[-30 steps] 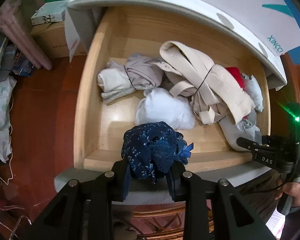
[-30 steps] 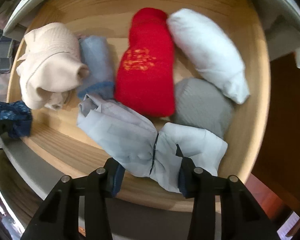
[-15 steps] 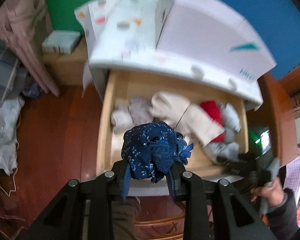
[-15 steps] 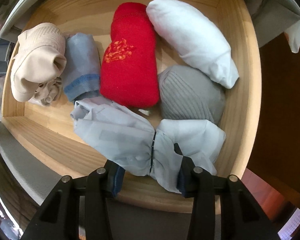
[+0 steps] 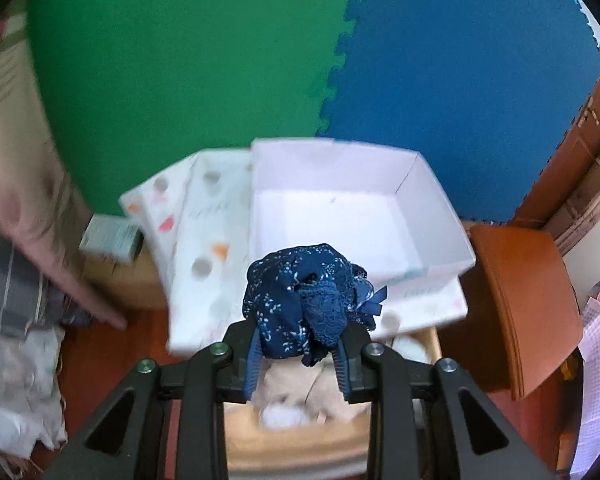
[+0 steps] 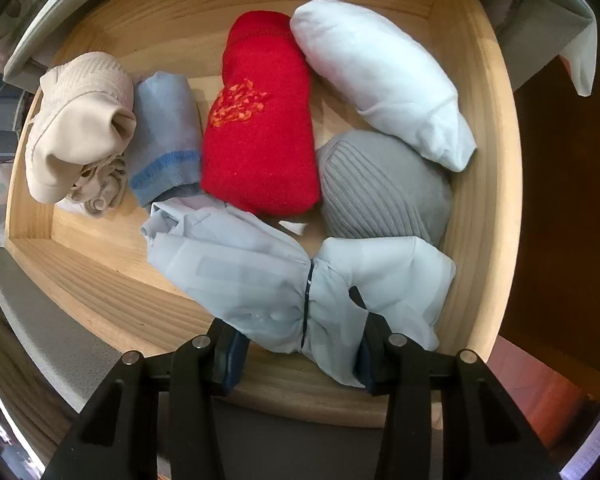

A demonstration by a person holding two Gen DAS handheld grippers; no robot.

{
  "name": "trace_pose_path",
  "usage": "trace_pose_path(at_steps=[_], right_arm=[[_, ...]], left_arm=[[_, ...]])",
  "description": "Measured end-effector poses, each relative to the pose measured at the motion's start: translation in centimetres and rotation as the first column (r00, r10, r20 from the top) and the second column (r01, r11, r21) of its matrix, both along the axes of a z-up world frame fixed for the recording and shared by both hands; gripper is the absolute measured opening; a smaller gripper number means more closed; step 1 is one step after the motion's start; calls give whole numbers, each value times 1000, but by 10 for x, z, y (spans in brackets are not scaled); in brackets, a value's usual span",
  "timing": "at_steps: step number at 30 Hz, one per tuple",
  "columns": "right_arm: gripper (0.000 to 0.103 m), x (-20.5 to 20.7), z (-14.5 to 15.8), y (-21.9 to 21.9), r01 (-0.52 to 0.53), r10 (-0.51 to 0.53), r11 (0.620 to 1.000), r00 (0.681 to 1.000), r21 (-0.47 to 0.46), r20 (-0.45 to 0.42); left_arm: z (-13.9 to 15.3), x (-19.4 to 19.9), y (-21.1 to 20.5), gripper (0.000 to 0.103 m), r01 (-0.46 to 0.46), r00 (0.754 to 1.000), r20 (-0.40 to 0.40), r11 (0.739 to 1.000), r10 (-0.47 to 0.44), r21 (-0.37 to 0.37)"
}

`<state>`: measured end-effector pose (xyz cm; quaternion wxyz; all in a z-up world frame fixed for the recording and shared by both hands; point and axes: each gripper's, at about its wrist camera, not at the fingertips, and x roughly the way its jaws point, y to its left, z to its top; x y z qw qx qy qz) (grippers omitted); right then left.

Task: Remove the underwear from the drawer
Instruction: 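Lift the dark blue underwear into the white box and open the left tool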

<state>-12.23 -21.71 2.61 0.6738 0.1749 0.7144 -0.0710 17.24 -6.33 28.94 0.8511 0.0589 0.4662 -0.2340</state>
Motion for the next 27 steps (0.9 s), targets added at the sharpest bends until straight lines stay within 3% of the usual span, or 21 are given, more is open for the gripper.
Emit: trace_pose_path(at_steps=[5, 11, 13, 18, 27], right_arm=[[42, -6, 0, -3, 13, -13, 1000, 1000, 3, 11], [42, -11, 3, -5, 24, -24, 1000, 1000, 3, 17], [42, -12, 3, -6, 22, -22, 1000, 1000, 1, 18], [43, -13, 3, -9, 22, -22, 1000, 1000, 7, 16], [43, -11, 1, -9, 27, -27, 1000, 1000, 1, 12]], left_arm=[[-7, 51, -47, 30, 41, 999, 1, 999, -41, -9], [-67, 91, -85, 30, 42, 997, -65, 994, -36, 103], [-87, 99, -87, 30, 41, 994, -110, 994, -30, 104], [-123, 106, -77, 30, 39, 989, -147, 974, -6, 221], [-126, 103, -58, 30, 31, 993, -119, 968, -1, 250]])
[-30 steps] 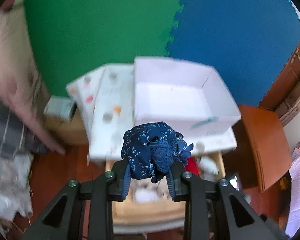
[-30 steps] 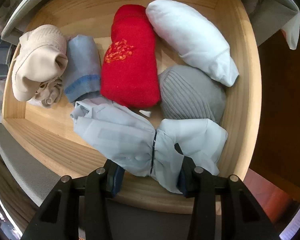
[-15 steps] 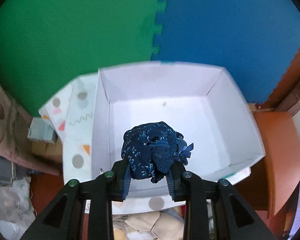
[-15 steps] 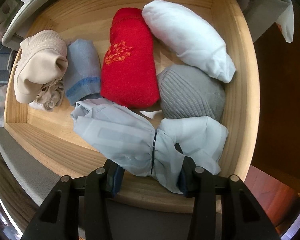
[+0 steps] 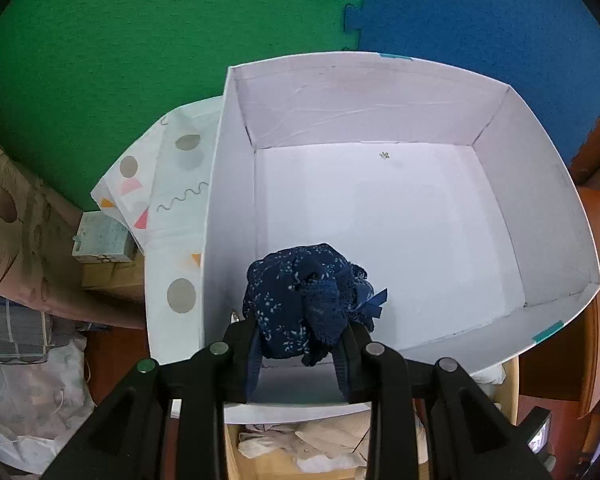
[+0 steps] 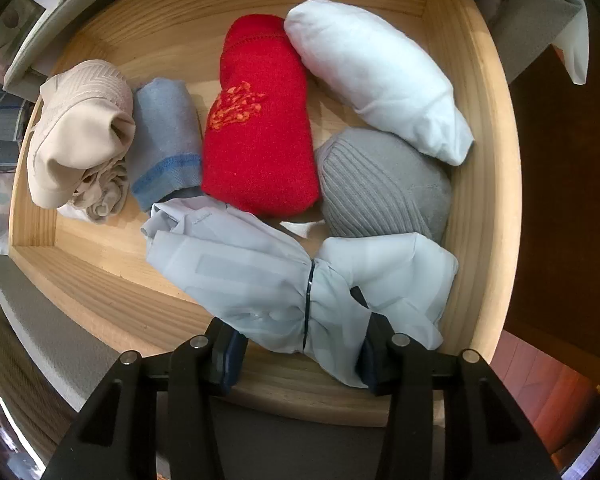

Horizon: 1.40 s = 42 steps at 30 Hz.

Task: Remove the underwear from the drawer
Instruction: 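Lift the dark blue underwear into the white box and open the left tool, then lift the pale blue bundle from the drawer with the right tool while the left tool withdraws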

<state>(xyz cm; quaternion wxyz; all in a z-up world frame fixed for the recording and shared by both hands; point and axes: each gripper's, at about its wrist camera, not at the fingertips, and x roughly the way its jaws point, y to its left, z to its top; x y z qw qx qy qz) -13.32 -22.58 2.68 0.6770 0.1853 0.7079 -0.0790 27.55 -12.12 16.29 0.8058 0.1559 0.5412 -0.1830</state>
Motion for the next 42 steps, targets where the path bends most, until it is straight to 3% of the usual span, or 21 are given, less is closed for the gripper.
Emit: trace_pose_path(at_steps=[9, 15, 22, 32, 42], right_arm=[[45, 4, -1, 3, -1, 1, 1000, 1000, -2, -4], [45, 4, -1, 4, -3, 3, 1000, 1000, -2, -2], [44, 6, -1, 6, -5, 5, 1000, 1000, -6, 4], [41, 6, 2, 11, -18, 18, 1000, 1000, -18, 8], [37, 14, 15, 11, -17, 17, 1000, 1000, -12, 20]], left_arm=[[3, -1, 3, 31, -18, 1000, 7, 1000, 18, 2], [3, -2, -1, 43, -11, 1000, 1, 1000, 11, -9], [11, -6, 4, 60, -11, 1000, -11, 996, 10, -87], [40, -28, 28, 60, -32, 999, 20, 980, 37, -195], [56, -99, 78, 60, -18, 992, 118, 963, 52, -268]])
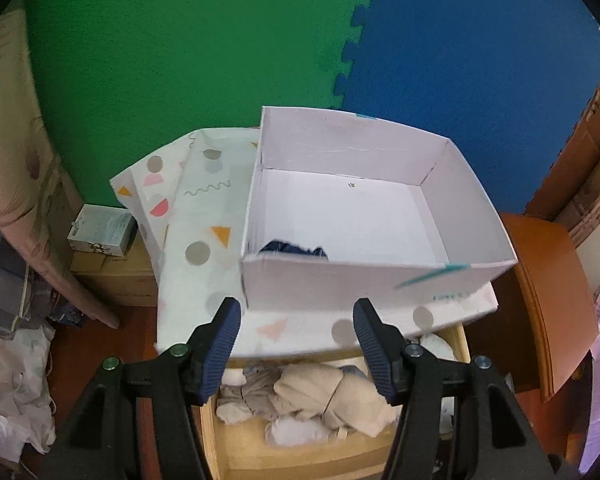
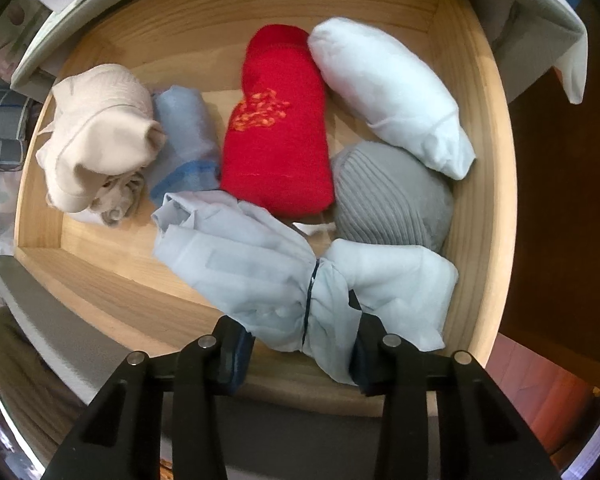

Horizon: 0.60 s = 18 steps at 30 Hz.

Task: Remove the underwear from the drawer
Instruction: 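Lift the pale blue bundle from the drawer with the right tool while the left tool withdraws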

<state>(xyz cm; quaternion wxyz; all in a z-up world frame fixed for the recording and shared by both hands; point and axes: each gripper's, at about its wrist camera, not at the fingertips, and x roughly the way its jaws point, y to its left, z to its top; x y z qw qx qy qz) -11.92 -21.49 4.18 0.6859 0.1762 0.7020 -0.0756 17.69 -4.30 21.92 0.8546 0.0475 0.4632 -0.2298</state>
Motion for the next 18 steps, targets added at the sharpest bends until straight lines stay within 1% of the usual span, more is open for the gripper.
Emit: trace_pose_path(at_steps=[2, 5, 6, 10, 14, 16, 18], right_arm=[[37, 0, 6, -2, 9, -9, 1000, 1000, 3, 9], [36, 2, 16, -6, 12, -12, 1000, 1000, -1, 21], [36, 2, 20, -8, 15, -15, 1000, 1000, 2, 25], [36, 2, 40, -13, 20, -19, 1000, 998, -7, 51], [36, 0, 65, -15, 30, -27, 999, 996, -26, 85], [36, -1, 80, -18, 33, -29, 999, 994, -35, 107], [36, -2, 93, -18, 31, -25, 999, 992, -44, 125]], left_arm=[[-5, -18, 14, 60, -19, 999, 27, 1000, 20, -8], [-20, -41, 29, 60, -46, 996, 78, 999, 45, 14], [-29, -48, 35, 60, -56, 995, 79, 998, 54, 25], [-63, -63, 53, 60, -93, 995, 27, 995, 92, 29], [-98, -73, 69, 60, -156, 987, -19, 987, 157, 50], [-113, -78, 74, 60, -177, 984, -25, 982, 179, 66], [-126, -83, 77, 60, -183, 983, -16, 978, 186, 104]])
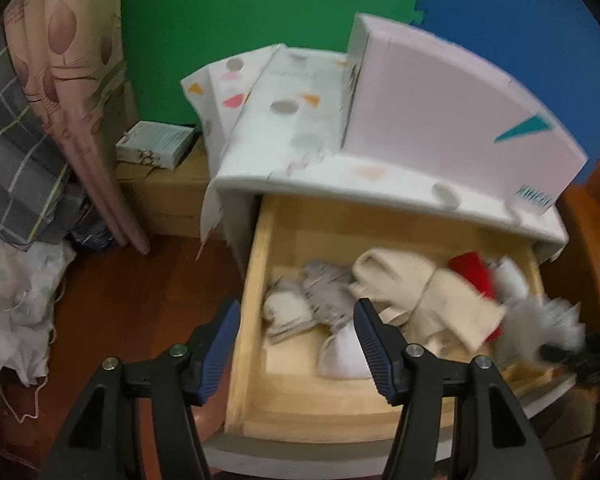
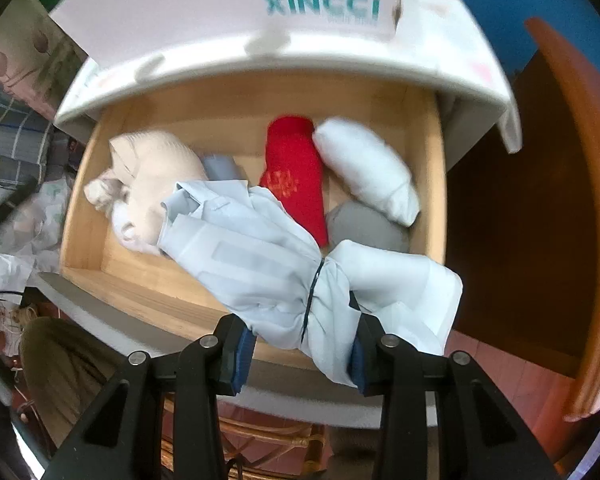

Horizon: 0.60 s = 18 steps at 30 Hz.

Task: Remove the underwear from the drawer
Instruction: 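Lift the pale blue bundle from the drawer with the right tool while the left tool withdraws, then lower the pale blue bundle into the white box and open the right tool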

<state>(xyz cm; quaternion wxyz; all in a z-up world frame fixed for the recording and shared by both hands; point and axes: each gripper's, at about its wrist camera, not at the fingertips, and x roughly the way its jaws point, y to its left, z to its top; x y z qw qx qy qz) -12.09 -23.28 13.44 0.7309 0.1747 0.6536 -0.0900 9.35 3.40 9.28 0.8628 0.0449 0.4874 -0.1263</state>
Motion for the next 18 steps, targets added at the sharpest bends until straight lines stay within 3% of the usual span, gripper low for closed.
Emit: trace_pose_path(at_steps=[4, 11, 13, 18], right_arm=[[36, 1, 33, -10, 16, -15, 1000, 998, -2, 57], [36, 16, 109, -20, 34, -25, 998, 981, -44, 192], [36, 28, 130, -23, 40, -24, 997, 973, -68, 228], [36, 69, 171, -36, 48, -9, 990, 958, -131, 287]], left_arm=[[-18, -6, -1, 60, 28, 1000, 12, 997, -29, 69], [-46, -7, 11, 60, 11, 1000, 14, 993, -12, 113], [-50, -4, 16, 60, 5, 1000, -17, 996, -3, 87], [-46, -3, 26, 60, -27, 1000, -1, 999, 27, 37]])
